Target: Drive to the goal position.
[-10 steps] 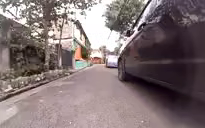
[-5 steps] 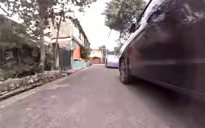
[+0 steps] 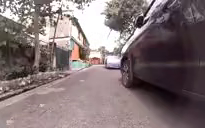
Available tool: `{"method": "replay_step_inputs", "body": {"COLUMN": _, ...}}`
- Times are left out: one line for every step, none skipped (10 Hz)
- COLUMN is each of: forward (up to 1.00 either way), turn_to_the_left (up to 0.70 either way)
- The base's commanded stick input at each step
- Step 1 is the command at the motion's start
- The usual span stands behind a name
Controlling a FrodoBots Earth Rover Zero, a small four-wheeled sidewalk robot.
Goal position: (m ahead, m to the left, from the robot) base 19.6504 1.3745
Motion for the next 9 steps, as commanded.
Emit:
{"method": "replay_step_inputs", "body": {"forward": 0.70, "turn_to_the_left": 0.00}}
{"method": "replay_step_inputs", "body": {"forward": 0.70, "turn_to_the_left": 0.00}}
{"method": "replay_step_inputs", "body": {"forward": 0.70, "turn_to_the_left": 0.00}}
{"method": "replay_step_inputs", "body": {"forward": 0.70, "turn_to_the_left": 0.00}}
{"method": "replay_step_inputs", "body": {"forward": 0.70, "turn_to_the_left": 0.00}}
{"method": "replay_step_inputs", "body": {"forward": 0.70, "turn_to_the_left": 0.00}}
{"method": "replay_step_inputs", "body": {"forward": 0.70, "turn_to_the_left": 0.00}}
{"method": "replay_step_inputs", "body": {"forward": 0.70, "turn_to_the_left": 0.00}}
{"method": "replay_step_inputs", "body": {"forward": 0.70, "turn_to_the_left": 0.00}}
